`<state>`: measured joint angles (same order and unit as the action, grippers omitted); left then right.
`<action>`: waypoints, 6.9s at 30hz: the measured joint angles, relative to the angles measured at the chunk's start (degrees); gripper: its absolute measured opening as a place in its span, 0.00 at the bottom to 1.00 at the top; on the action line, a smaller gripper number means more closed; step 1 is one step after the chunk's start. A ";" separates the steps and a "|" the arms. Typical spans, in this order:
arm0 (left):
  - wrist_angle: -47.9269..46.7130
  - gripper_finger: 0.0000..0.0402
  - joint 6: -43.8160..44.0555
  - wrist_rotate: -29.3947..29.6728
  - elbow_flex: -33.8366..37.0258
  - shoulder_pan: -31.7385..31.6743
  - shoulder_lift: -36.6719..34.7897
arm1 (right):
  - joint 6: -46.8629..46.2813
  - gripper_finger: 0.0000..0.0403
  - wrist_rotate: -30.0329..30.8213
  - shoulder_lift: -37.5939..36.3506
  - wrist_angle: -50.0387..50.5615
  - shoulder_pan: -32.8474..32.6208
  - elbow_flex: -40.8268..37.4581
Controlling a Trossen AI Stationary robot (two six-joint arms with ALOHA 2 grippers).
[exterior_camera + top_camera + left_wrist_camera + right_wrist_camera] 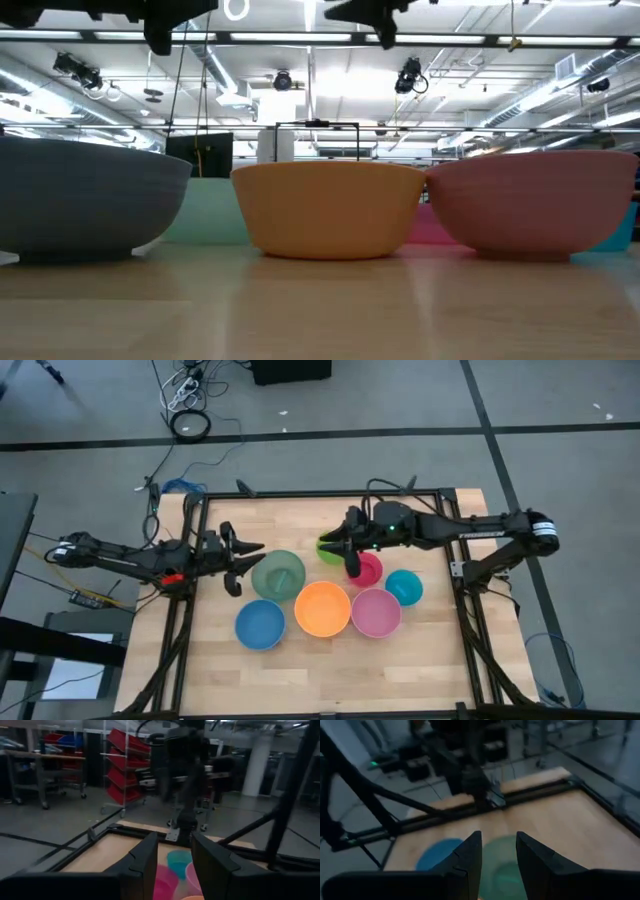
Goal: Nest bowls inside each other
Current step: Stack the orange bowl on top of the dark green, then stack the blue bowl on top of the orange bowl
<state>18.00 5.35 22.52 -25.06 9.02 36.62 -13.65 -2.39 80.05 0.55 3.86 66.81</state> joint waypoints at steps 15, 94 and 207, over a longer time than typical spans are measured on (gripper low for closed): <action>-36.66 0.32 10.13 12.28 -14.97 0.04 10.90 | 4.36 0.27 1.71 1.34 0.98 0.99 0.00; -74.57 0.32 17.41 14.39 -38.69 -1.14 34.95 | -13.28 0.02 -5.40 25.15 23.93 -2.35 -0.04; -68.91 0.15 62.23 -20.20 -27.03 11.37 52.11 | -5.67 0.52 26.27 8.90 75.31 -10.14 30.97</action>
<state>-50.91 67.59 2.32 -52.09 20.38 88.73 -19.32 23.88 88.95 75.85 -6.28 97.78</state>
